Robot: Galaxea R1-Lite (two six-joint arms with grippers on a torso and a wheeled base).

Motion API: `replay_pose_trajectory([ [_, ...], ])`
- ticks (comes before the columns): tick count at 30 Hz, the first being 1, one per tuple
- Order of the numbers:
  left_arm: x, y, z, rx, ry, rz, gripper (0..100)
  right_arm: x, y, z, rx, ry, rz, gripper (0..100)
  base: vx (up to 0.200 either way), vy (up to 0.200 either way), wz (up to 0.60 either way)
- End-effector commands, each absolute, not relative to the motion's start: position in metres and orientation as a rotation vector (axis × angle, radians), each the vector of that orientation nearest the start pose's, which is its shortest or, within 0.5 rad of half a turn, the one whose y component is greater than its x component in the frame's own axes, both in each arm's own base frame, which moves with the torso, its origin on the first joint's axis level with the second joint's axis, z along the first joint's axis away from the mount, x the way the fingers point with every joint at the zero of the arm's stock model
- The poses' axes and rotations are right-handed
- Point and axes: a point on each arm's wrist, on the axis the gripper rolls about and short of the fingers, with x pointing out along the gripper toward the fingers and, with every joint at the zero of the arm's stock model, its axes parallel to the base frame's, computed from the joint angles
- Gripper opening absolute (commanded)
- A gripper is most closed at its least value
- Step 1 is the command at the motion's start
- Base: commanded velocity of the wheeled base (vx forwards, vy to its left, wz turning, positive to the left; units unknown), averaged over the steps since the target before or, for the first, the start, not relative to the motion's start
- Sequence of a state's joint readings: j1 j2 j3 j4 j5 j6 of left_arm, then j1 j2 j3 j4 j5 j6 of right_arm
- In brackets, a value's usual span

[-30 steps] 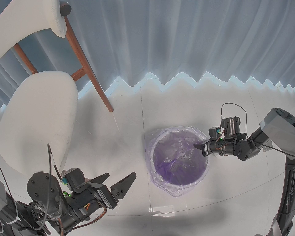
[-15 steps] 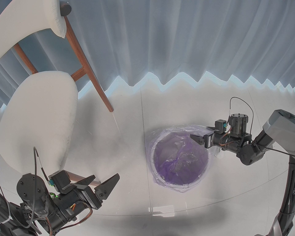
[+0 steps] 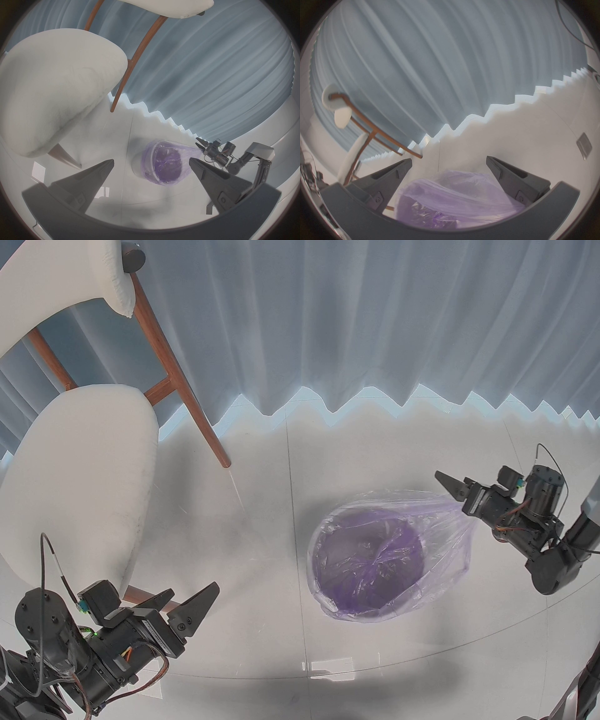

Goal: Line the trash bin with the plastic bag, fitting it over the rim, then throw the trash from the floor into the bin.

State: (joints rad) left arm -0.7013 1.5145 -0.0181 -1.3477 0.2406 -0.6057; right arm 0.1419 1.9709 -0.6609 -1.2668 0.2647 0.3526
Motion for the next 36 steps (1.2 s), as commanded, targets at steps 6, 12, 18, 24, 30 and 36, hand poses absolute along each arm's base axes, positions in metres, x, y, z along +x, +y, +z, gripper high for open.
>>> replay_pose_trajectory([
  [6,0.14,-0.118,0.102,-0.486,0.345,-0.411,100,0.239,0.017,0.144,0.602,0.081,0.177,100,0.0,0.0,0.0],
  [12,0.147,-0.143,0.094,-0.458,0.387,-0.466,100,0.234,0.03,0.133,0.733,0.164,0.211,100,0.0,0.0,0.0],
  [18,0.144,-0.149,0.091,-0.445,0.405,-0.49,100,0.266,0.037,0.111,0.704,0.207,0.205,100,0.0,0.0,0.0],
  [24,0.144,-0.147,0.092,-0.449,0.401,-0.483,100,0.306,0.045,0.078,0.604,0.232,0.191,100,0.0,0.0,0.0],
  [30,0.143,-0.146,0.09,-0.448,0.411,-0.482,100,0.342,0.066,0.054,0.583,0.195,0.226,100,0.0,0.0,0.0],
  [36,0.149,-0.156,0.098,-0.476,0.358,-0.517,100,0.366,0.088,0.049,0.592,0.158,0.267,100,0.0,0.0,0.0],
])
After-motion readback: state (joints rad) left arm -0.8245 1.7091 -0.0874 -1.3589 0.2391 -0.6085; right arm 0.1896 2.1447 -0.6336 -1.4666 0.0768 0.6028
